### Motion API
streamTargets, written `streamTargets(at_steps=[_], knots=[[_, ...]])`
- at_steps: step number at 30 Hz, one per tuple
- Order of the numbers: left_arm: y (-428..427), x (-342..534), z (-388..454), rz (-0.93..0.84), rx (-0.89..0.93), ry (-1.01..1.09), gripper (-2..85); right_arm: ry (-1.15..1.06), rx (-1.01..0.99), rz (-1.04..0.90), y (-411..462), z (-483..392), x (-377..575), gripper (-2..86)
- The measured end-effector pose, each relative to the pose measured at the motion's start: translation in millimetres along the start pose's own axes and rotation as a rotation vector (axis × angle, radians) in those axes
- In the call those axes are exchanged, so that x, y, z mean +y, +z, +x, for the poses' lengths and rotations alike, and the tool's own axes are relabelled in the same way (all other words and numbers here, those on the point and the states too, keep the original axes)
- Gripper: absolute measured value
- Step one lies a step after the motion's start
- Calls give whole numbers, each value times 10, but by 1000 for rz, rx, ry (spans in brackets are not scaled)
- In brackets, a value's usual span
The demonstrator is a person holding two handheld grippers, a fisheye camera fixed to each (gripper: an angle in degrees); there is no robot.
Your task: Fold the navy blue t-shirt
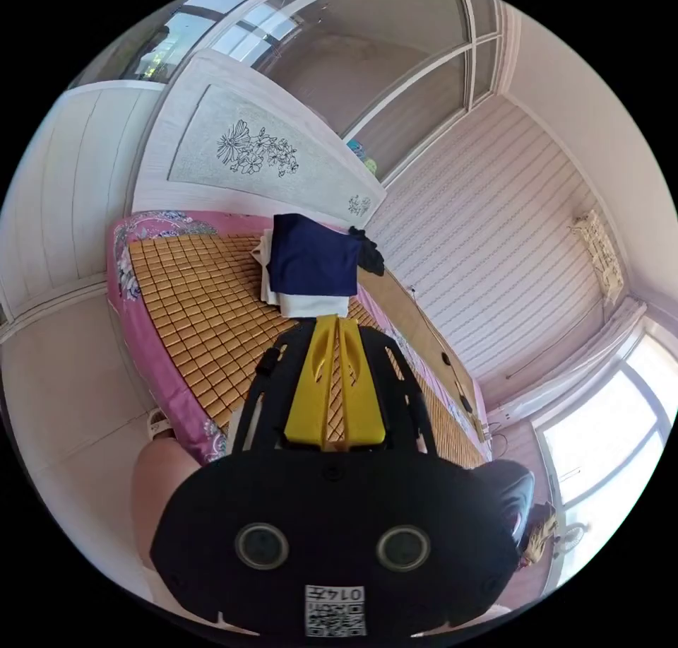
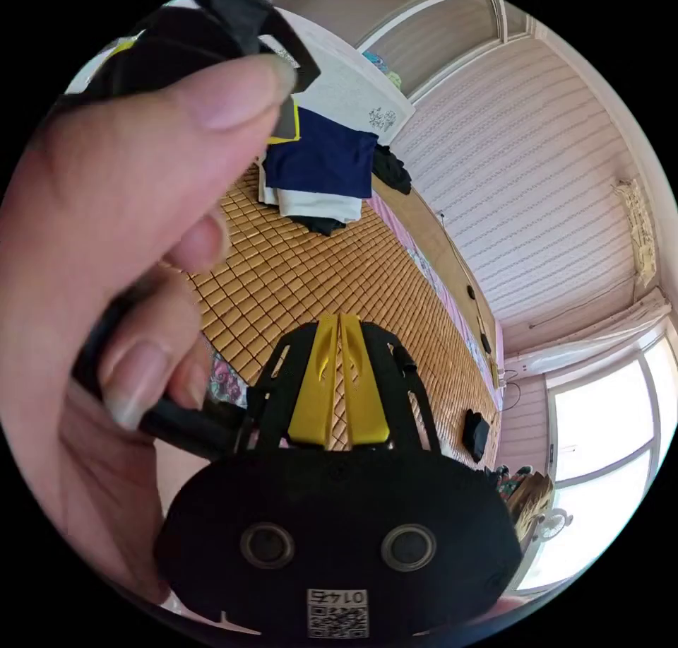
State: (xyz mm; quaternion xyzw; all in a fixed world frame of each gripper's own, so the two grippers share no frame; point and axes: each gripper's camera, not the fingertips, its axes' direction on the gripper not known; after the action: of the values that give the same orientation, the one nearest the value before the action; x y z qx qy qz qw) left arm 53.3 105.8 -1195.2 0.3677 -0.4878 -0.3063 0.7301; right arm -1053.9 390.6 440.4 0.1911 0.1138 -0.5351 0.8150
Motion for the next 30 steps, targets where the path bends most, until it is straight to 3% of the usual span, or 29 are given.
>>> streamTargets(at_steps=[7, 15, 23, 26, 30], knots=[[98, -711, -383, 137, 44, 96, -10, 30, -151, 125, 360, -299, -749, -10], [579, -1393, -402, 276, -49, 309, -10, 165, -223, 192, 908, -580, -1577, -10], [1372, -1907, -557, 254, -111, 370, -10, 147, -335, 147, 1534, -710, -2241, -10], [1836, -2123, -611, 126, -130, 338, -10, 99, -405, 77, 1896, -646, -2447, -10], [2560, -2262, -803, 11, -213, 362, -10, 194, -557, -61, 2558, -307, -2735, -10]])
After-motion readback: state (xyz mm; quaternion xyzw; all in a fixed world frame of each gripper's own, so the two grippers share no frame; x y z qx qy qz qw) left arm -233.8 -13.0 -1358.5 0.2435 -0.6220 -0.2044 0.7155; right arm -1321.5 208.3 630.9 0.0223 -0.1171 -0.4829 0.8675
